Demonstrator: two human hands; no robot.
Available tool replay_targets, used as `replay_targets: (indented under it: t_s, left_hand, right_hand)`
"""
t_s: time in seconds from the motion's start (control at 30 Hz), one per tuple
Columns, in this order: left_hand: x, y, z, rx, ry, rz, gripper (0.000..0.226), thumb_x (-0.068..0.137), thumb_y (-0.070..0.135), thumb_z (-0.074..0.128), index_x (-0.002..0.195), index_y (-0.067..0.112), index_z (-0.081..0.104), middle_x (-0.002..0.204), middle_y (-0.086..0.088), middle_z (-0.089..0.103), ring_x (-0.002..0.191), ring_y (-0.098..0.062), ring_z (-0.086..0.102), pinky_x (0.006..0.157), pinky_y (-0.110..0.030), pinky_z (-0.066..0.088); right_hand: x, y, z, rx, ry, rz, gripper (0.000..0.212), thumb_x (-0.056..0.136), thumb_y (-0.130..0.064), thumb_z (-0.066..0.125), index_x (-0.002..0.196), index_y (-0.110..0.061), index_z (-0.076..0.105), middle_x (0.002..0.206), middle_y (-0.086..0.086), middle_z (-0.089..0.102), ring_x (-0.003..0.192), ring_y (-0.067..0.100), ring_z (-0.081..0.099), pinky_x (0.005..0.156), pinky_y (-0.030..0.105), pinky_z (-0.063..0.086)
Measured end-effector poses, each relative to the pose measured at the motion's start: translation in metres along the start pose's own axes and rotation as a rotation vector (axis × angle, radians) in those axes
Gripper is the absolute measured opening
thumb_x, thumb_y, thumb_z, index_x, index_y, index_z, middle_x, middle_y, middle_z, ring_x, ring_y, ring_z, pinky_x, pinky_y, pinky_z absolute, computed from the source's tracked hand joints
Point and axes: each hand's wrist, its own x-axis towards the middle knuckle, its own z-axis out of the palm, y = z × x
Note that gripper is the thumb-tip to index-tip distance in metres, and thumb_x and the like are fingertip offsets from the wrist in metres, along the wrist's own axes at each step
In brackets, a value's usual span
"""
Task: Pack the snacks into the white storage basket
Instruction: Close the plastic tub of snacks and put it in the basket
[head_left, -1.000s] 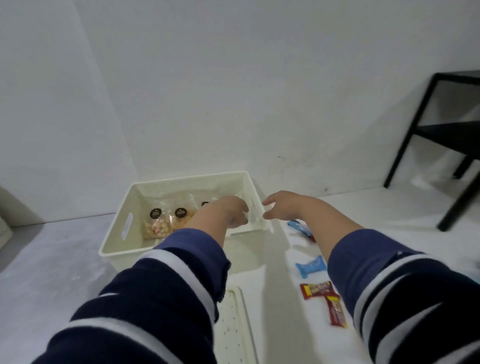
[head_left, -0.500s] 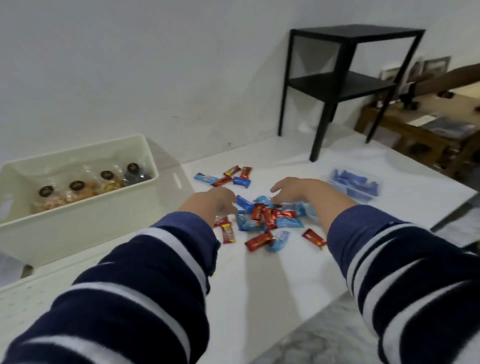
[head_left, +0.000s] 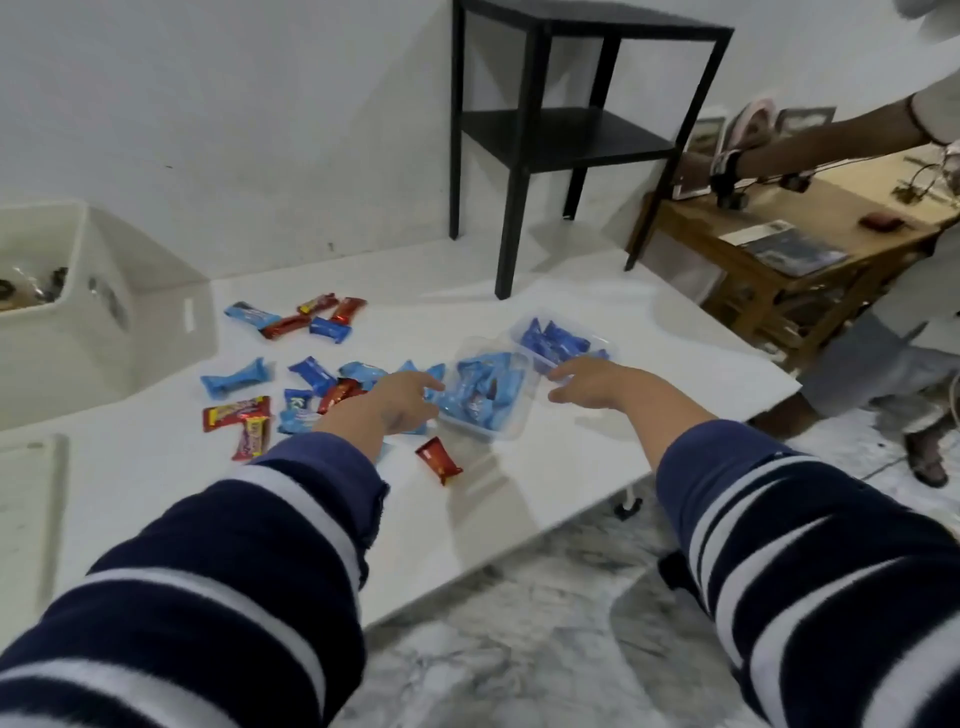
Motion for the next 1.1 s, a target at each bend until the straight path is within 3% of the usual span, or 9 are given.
replay_targets:
  t_s: [0.23, 0.43, 0.5, 0.6, 0.77, 0.87, 0.97, 1.1]
  left_hand:
    - [0.039, 0.02, 0.022, 0.004, 0.043, -0.009, 0.047, 0.094, 0.023, 0.056, 0.139, 0.03, 0.047, 0.149, -0.012, 0.034, 0.12, -0.029, 0.052, 0.094, -0.031, 0.042]
    - [0.088, 0.028, 0.038, 0.112, -0.004, -0.053, 0.083, 0.081, 0.055, 0.065, 0.15, 0.04, 0.02, 0.157, -0.004, 0.01, 0.134, -0.036, 0.036, 0.107, -0.045, 0.04]
    - [0.099, 0.03, 0.042, 0.139, -0.009, -0.066, 0.092, 0.075, 0.062, 0.066, 0.149, 0.045, 0.014, 0.159, -0.002, 0.003, 0.138, -0.037, 0.031, 0.109, -0.049, 0.037]
    - [0.111, 0.035, 0.048, 0.157, 0.002, -0.103, 0.096, 0.072, 0.063, 0.069, 0.148, 0.047, 0.012, 0.159, -0.004, 0.004, 0.14, -0.036, 0.029, 0.11, -0.05, 0.035]
    - [0.116, 0.041, 0.051, 0.061, 0.015, -0.217, 0.101, 0.071, 0.063, 0.07, 0.15, 0.042, 0.011, 0.154, -0.011, 0.019, 0.134, -0.035, 0.039, 0.106, -0.046, 0.04]
    - [0.118, 0.051, 0.057, 0.055, 0.078, -0.3, 0.101, 0.071, 0.07, 0.065, 0.15, 0.041, 0.009, 0.153, -0.012, 0.019, 0.134, -0.036, 0.039, 0.105, -0.046, 0.041]
    - [0.122, 0.065, 0.067, -0.012, 0.103, -0.407, 0.102, 0.07, 0.072, 0.062, 0.151, 0.04, 0.008, 0.155, -0.014, 0.014, 0.135, -0.036, 0.039, 0.105, -0.047, 0.041]
    - [0.13, 0.087, 0.079, -0.118, 0.175, -0.515, 0.096, 0.075, 0.07, 0.059, 0.151, 0.038, 0.011, 0.155, -0.016, 0.017, 0.135, -0.035, 0.039, 0.105, -0.044, 0.04]
  right_hand:
    - [0.042, 0.052, -0.004, 0.121, 0.052, -0.014, 0.044, 0.097, -0.023, 0.05, 0.141, -0.015, 0.046, 0.152, 0.005, 0.036, 0.138, 0.024, 0.037, 0.11, 0.03, 0.03]
    - [0.084, 0.074, 0.008, 0.197, 0.162, 0.014, 0.043, 0.096, -0.025, 0.05, 0.139, -0.021, 0.049, 0.147, 0.009, 0.04, 0.136, 0.029, 0.037, 0.112, 0.035, 0.03]
    - [0.1, 0.082, 0.009, 0.187, 0.172, 0.027, 0.043, 0.093, -0.031, 0.053, 0.136, -0.023, 0.052, 0.14, 0.013, 0.044, 0.128, 0.034, 0.043, 0.108, 0.038, 0.037]
    - [0.125, 0.095, 0.003, 0.212, 0.192, 0.054, 0.044, 0.091, -0.033, 0.055, 0.134, -0.027, 0.053, 0.133, 0.012, 0.046, 0.122, 0.035, 0.047, 0.102, 0.042, 0.044]
    - [0.163, 0.114, -0.011, 0.235, 0.224, 0.042, 0.045, 0.092, -0.027, 0.052, 0.136, -0.031, 0.048, 0.139, 0.011, 0.043, 0.13, 0.031, 0.039, 0.109, 0.045, 0.036]
    - [0.182, 0.125, -0.022, 0.245, 0.166, -0.001, 0.053, 0.089, -0.035, 0.059, 0.14, -0.033, 0.044, 0.148, 0.008, 0.036, 0.138, 0.028, 0.033, 0.114, 0.045, 0.027]
    - [0.2, 0.133, -0.033, 0.367, 0.04, -0.112, 0.057, 0.087, -0.026, 0.064, 0.141, -0.029, 0.045, 0.147, 0.008, 0.041, 0.13, 0.028, 0.044, 0.104, 0.031, 0.036]
    - [0.218, 0.143, -0.039, 0.499, -0.09, -0.2, 0.06, 0.082, -0.012, 0.07, 0.137, -0.027, 0.05, 0.143, 0.007, 0.047, 0.127, 0.026, 0.049, 0.101, 0.031, 0.04]
